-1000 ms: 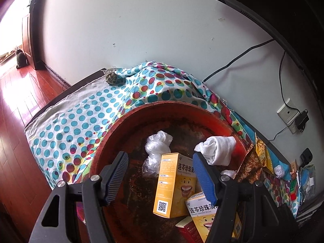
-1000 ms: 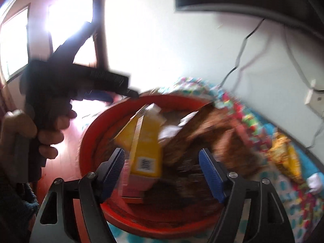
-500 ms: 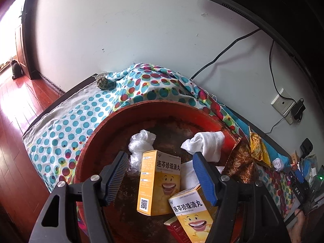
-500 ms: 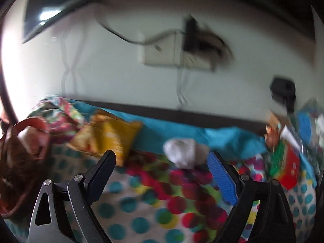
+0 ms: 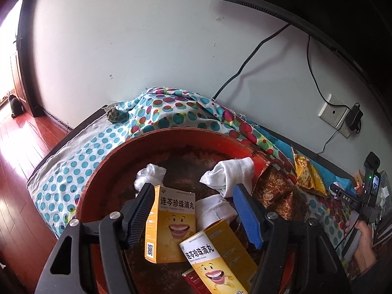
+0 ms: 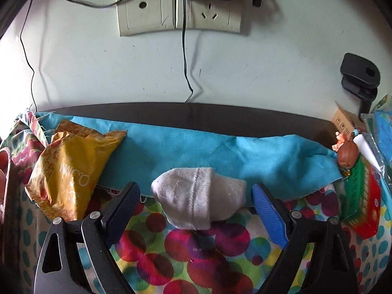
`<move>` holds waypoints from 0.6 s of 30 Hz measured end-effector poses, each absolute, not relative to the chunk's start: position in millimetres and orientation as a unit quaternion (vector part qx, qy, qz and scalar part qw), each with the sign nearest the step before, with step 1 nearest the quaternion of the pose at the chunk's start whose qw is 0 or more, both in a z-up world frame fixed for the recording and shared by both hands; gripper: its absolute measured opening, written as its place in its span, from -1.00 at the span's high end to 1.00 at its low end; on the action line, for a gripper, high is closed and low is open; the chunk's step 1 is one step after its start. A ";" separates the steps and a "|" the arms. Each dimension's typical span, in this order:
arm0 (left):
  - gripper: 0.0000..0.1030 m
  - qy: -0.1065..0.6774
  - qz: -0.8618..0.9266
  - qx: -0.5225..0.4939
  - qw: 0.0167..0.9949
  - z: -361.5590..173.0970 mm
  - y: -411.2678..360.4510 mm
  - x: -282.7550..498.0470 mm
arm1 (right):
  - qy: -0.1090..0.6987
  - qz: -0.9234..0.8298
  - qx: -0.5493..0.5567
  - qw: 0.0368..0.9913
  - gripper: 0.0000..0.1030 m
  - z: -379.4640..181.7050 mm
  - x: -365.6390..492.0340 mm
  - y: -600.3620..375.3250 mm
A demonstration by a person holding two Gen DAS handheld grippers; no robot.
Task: Organize objects
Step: 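Move the right gripper to the white sock and grasp it while the left returns to the sheet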
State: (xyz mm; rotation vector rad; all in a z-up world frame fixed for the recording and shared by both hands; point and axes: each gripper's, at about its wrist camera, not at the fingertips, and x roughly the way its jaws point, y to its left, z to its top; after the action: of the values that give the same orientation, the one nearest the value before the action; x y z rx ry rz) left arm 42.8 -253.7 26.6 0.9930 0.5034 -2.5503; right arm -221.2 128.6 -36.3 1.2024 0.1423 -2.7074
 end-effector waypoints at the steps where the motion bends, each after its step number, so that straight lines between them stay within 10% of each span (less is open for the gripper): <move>1: -0.33 0.175 -0.902 0.352 0.177 25.9 -250.5 41.3 | 0.051 -0.906 0.411 0.086 -0.77 -38.6 -222.9 127.9; 18: -0.33 0.149 -0.915 0.351 0.132 31.4 -205.9 27.0 | 0.055 -0.883 0.457 0.098 -1.00 -55.7 -233.5 123.9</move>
State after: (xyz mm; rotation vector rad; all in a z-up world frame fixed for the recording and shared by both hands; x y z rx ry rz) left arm 27.0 -205.9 31.4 1.0195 0.4322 -2.6561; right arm -233.5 123.9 -55.7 1.3515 0.1624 -2.6125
